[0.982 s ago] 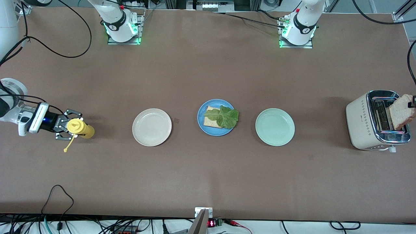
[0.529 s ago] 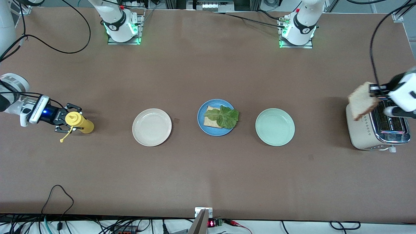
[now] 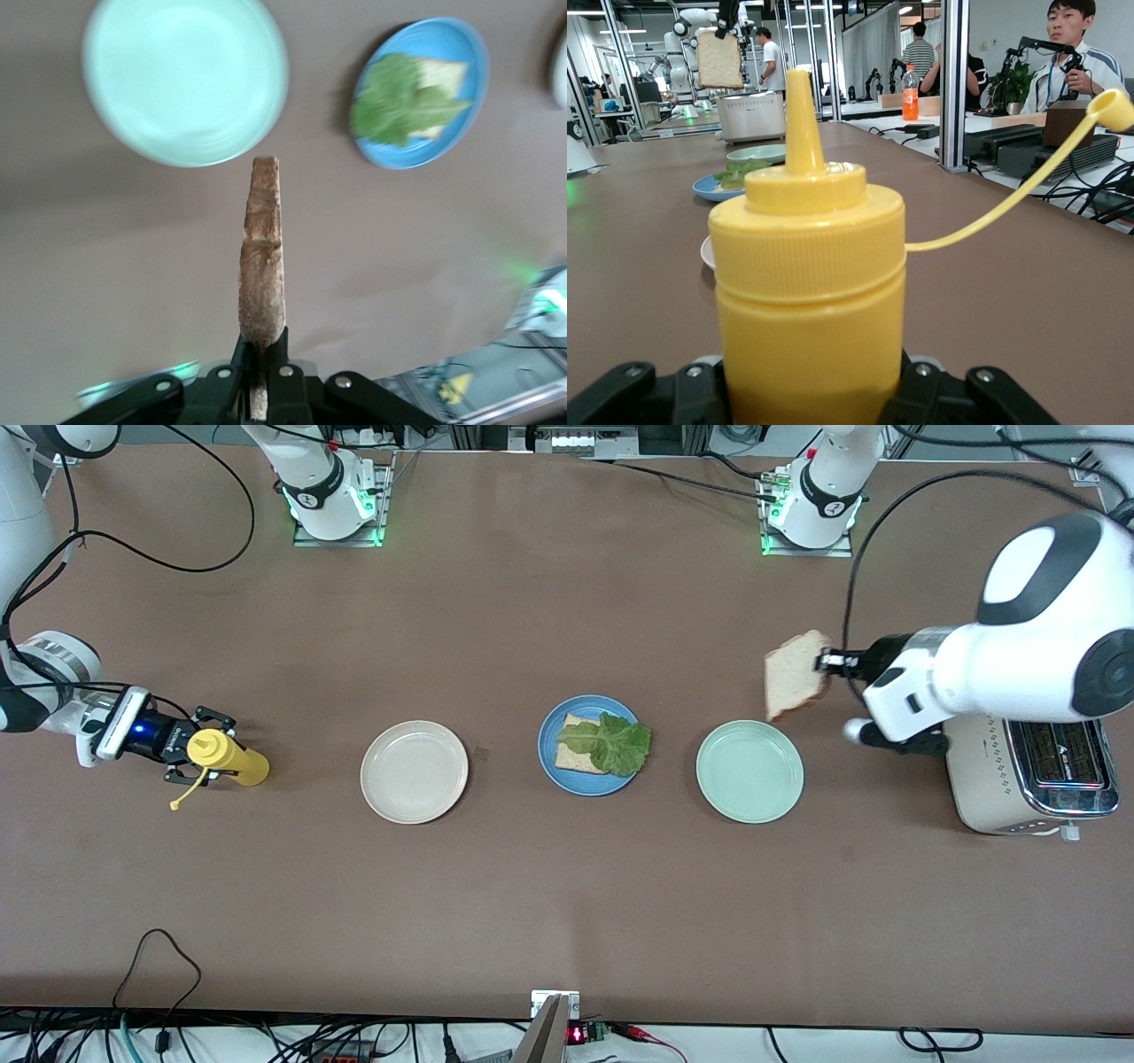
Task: Make sandwich in blue plate with both arms
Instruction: 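Lift the second bread slice from the toaster and carry it to the plate, then lay the bread on the lettuce while the right gripper releases the bottle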
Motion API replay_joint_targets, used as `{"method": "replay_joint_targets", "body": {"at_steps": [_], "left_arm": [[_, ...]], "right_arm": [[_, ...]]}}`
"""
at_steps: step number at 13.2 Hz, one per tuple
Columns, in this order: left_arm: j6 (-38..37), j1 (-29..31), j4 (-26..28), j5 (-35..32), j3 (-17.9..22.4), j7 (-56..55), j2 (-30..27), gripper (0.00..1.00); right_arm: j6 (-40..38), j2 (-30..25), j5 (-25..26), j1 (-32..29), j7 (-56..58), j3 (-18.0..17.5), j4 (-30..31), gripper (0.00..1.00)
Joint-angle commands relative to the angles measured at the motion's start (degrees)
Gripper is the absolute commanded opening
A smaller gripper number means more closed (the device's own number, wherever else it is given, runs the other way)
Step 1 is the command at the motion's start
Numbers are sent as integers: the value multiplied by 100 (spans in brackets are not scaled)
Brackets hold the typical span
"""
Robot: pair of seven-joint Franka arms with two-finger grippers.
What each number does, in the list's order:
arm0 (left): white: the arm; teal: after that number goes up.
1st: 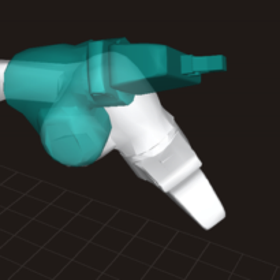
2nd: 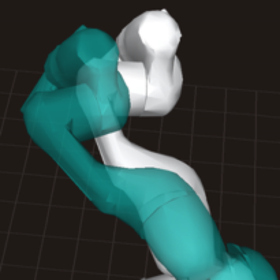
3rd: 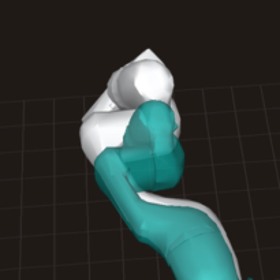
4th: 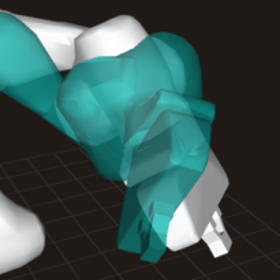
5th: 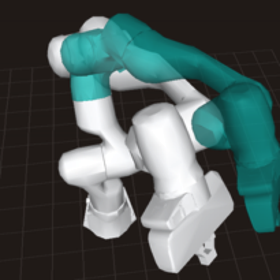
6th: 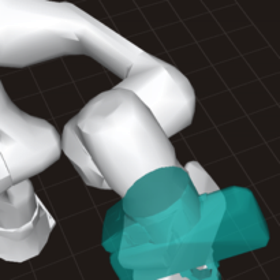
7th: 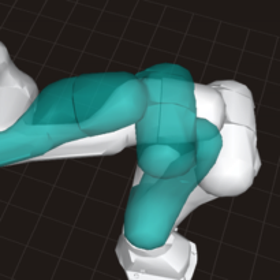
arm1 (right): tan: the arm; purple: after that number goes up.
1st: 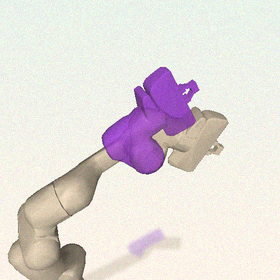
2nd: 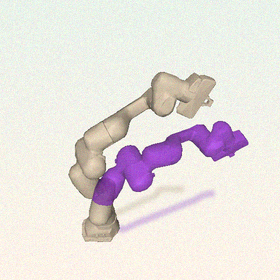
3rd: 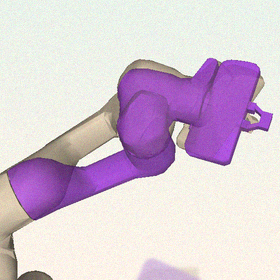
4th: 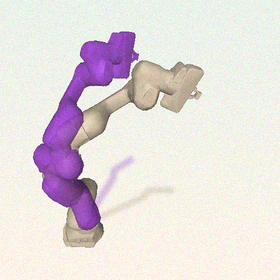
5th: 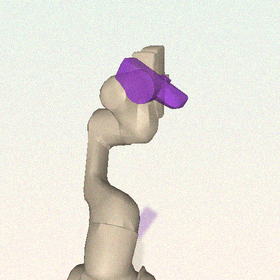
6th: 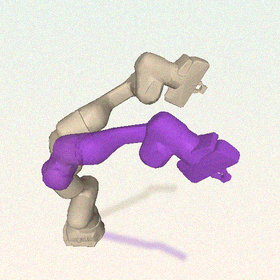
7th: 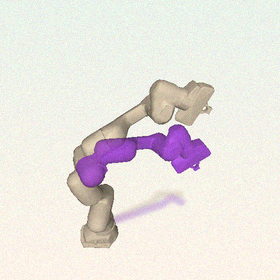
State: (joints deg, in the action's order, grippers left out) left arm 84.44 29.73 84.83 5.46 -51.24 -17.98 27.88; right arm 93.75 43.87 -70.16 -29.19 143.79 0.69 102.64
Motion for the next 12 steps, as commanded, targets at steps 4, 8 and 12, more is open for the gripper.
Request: {"method": "replay_joint_targets", "body": {"at_steps": [4, 8, 12], "left_arm": [[2301, -757, 647, 1174, -88, -470, 358, 1], [3621, -1161, 833, 1589, -88, -364, 1017, 1], [4659, -1180, 1316, 1598, -97, 759, 1553, 0]], "right_arm": [[-41, 51, 90, -351, -438, -175, -24, 100], [2, -80, 799, -605, -746, -175, -314, 100], [20, -395, 2065, -676, -1579, -183, -999, 100]]}}
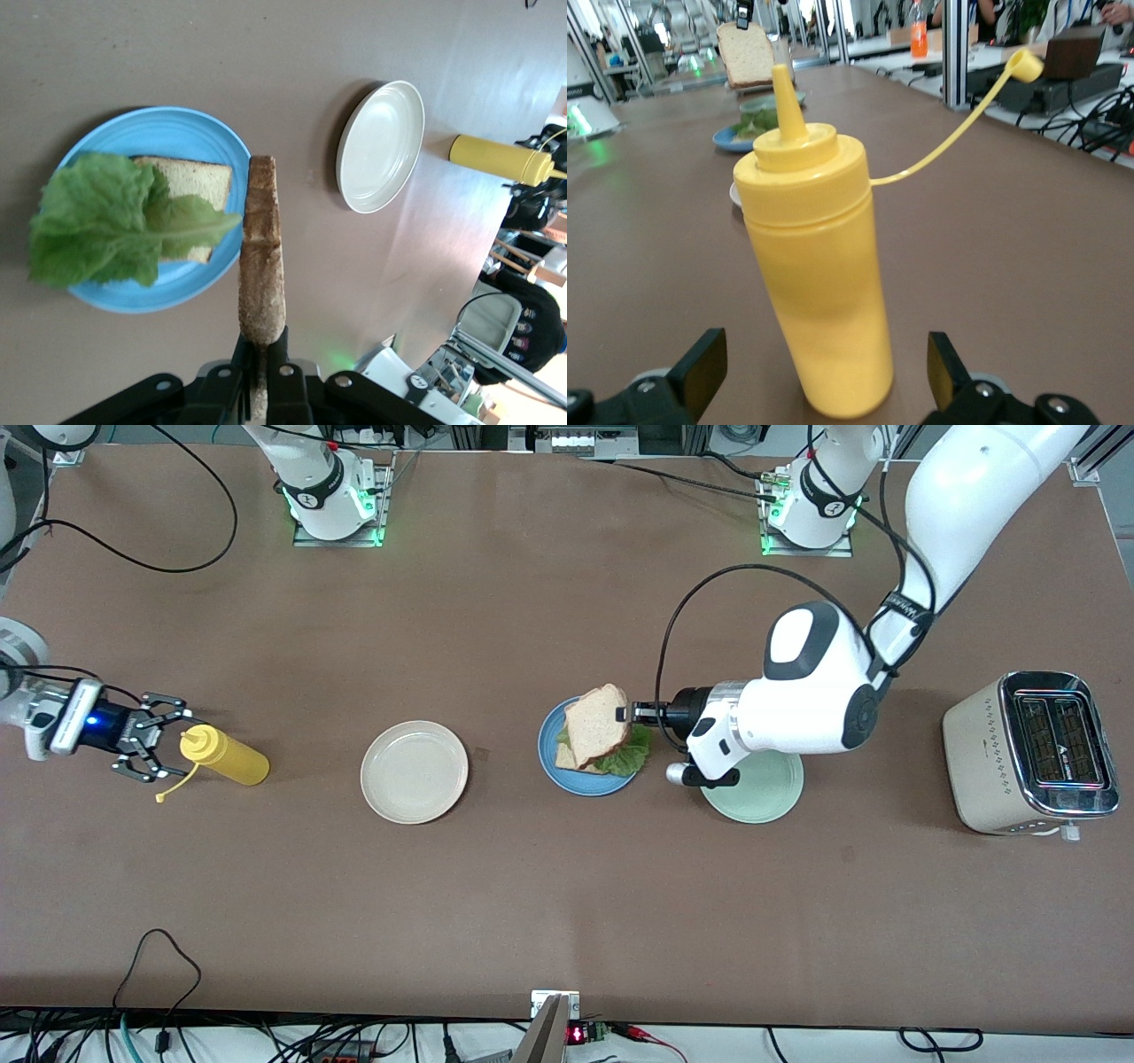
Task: Make sandwich in blue plate with both arms
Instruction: 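Lay the bread on the lettuce while the right gripper releases the bottle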
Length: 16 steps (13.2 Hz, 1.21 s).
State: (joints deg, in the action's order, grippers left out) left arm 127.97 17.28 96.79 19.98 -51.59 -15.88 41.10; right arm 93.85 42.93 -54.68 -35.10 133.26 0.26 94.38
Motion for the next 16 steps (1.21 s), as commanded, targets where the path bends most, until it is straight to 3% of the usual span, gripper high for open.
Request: {"method": "replay_joint_targets", "body": {"at_steps": [1, 5, 6, 7, 8, 9, 13, 16], "left_arm": [[533, 39, 199, 147, -62, 621, 284, 0], [1072, 74, 481, 147, -71, 1192, 749, 1], [1072, 74, 481, 147, -71, 1184, 820, 7], [1063, 48, 481, 156, -53, 1175, 864, 35], [1028, 91, 542, 164, -36, 1193, 882, 94], [993, 170, 665, 156, -18, 1228, 839, 100], [29, 549, 623, -10, 271, 1378, 637, 100], [-447, 540, 605, -1431, 290, 1307, -143, 100]], "right_arm": [[20, -555, 764, -67, -808, -167, -174, 100], [46, -1312, 2195, 555, -2695, -193, -690, 100], [55, -1513, 2512, 792, -3275, -193, -762, 100], [81, -1654, 2750, 959, -3785, -193, -763, 100], [212, -1769, 2996, 1205, -4373, -193, -763, 100], [378, -1883, 3225, 1425, -4875, -193, -763, 100], [1091, -2130, 3850, 2234, -6807, -202, -737, 100], [1109, -2218, 4463, 2700, -8655, -193, -737, 100]]}}
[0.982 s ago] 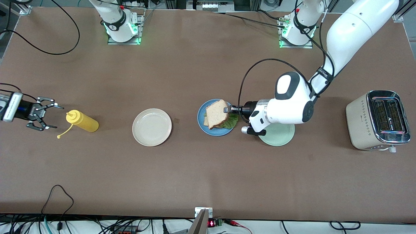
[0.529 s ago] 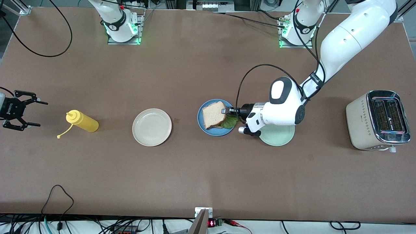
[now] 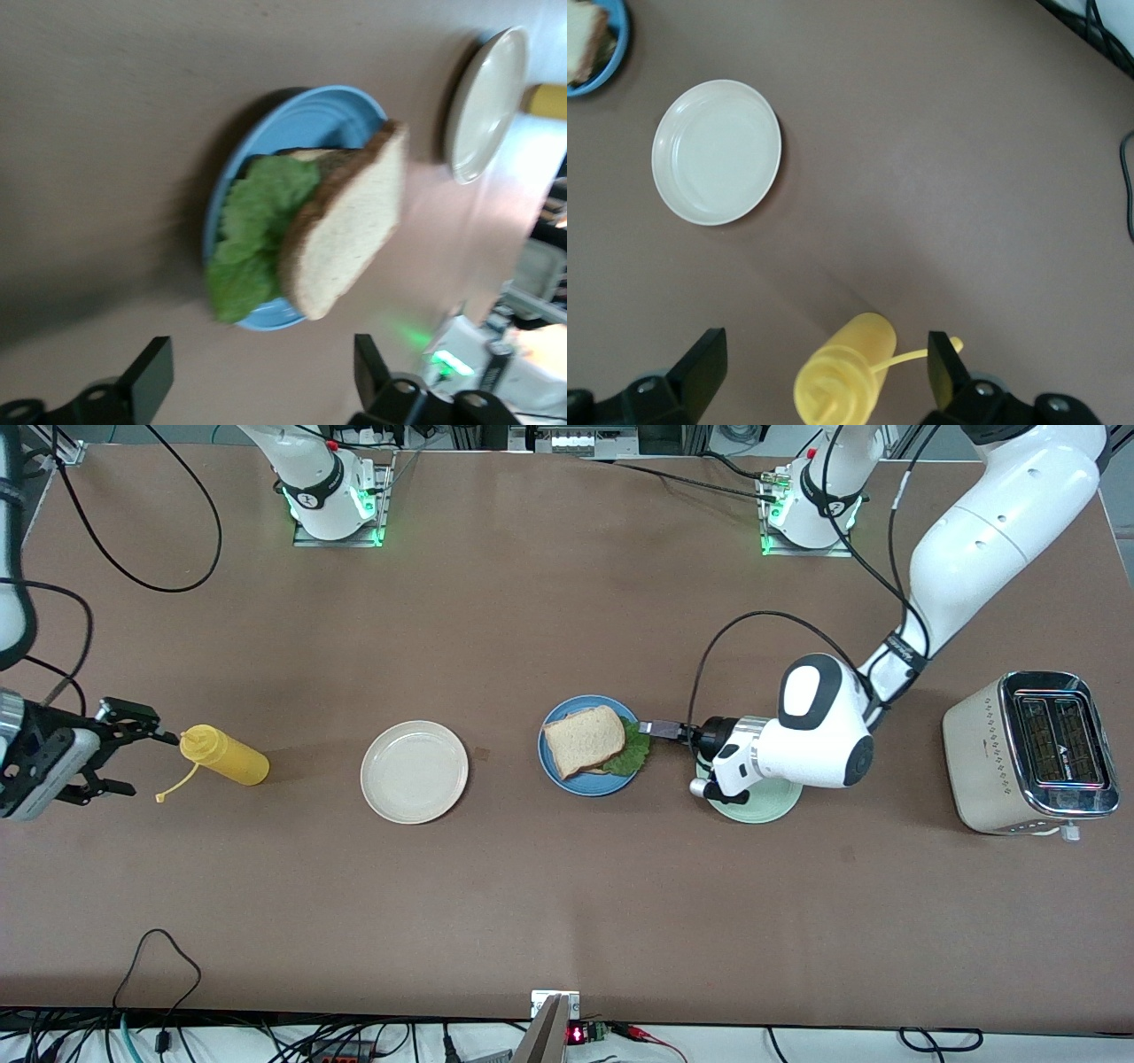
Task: Make sandwich in blue plate with both arms
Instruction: 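Open the left gripper and withdraw it from the sandwich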
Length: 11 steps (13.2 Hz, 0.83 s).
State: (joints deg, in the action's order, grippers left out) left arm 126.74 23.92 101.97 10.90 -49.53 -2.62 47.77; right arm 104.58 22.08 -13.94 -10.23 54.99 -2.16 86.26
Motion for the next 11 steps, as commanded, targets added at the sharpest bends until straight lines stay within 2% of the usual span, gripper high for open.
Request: {"method": "replay_joint_targets", "body": {"at_steps": [1, 5, 6, 8, 9, 10, 11], "left_arm": [[-517, -116, 69, -736, 93, -27, -1005, 100], [-1947, 15, -413, -1939, 268, -28, -1718, 100], [-2465, 94, -632, -2177, 269, -28, -1823, 100], [-3528, 148, -1238, -2556, 260, -28, -2008, 100], [-4055, 148, -1554, -2879, 216, -19, -2078, 100], [-4609, 121, -1914, -3222, 190, -19, -2096, 100], [-5032, 121, -2266, -3408, 163, -10, -2097, 100]], "right_arm": [[36, -134, 575, 275, -1181, 49, 75, 100], [-209, -186, 902, 477, -3350, 49, 75, 100], [-323, -248, 928, 547, -3877, 67, 67, 100], [-709, -353, 1348, 740, -4827, 67, -21, 100], [-816, -493, 1411, 802, -4927, 102, -47, 100], [-860, -616, 1447, 846, -4893, 233, -65, 100], [-817, -765, 1403, 943, -4884, 556, -65, 100]]}}
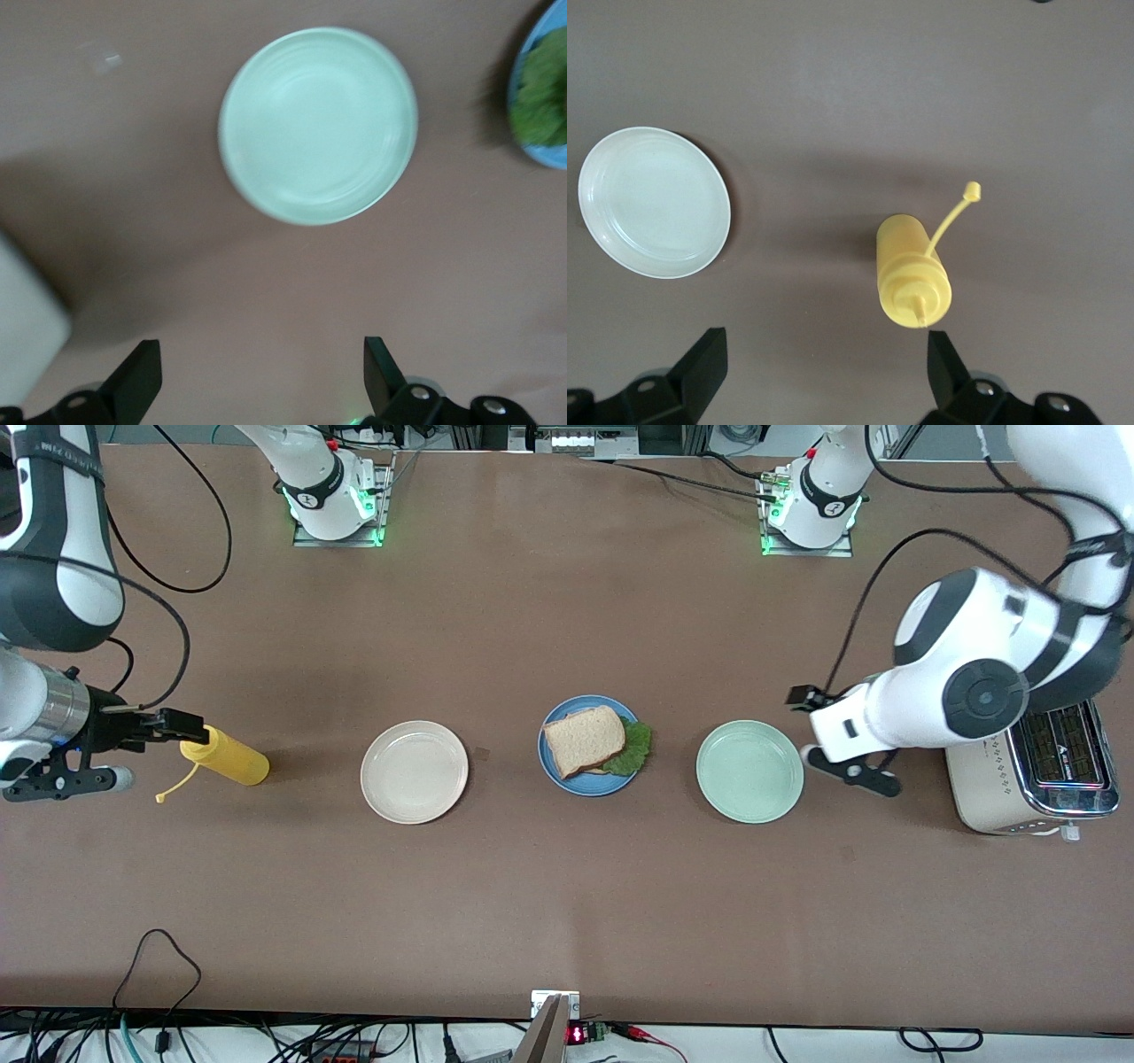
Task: Make sandwich in blue plate with both arms
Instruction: 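Open the left gripper and withdraw it from the sandwich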
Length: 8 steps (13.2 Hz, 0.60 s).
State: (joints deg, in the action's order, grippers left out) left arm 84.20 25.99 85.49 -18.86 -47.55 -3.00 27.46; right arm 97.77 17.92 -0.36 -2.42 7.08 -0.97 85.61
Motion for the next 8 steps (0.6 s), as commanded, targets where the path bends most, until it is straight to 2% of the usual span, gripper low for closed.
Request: {"method": "replay_joint_targets", "body": {"at_steps": [1, 2, 3, 5, 8], "left_arm": [[-1052, -86, -952, -460, -35, 45, -66, 100], [-1220, -94, -1251, -460, -18, 62, -66, 100], [-1248, -147, -1359, -408, 61, 89, -187, 100], [-1221, -392, -1334, -294, 420, 89, -443, 100], [-916, -1559, -1255, 1134, 2218, 98, -1004, 100]], "right_arm": [[-179, -403, 45, 328, -93, 753, -9, 100], [-170, -551, 1, 443, -127, 1069, -18, 100], [-179, -657, -191, 462, -136, 1229, -18, 100], [-659, -877, -228, 427, -206, 1231, 8, 100], [-681, -1202, -140, 453, -312, 1231, 375, 100]]}}
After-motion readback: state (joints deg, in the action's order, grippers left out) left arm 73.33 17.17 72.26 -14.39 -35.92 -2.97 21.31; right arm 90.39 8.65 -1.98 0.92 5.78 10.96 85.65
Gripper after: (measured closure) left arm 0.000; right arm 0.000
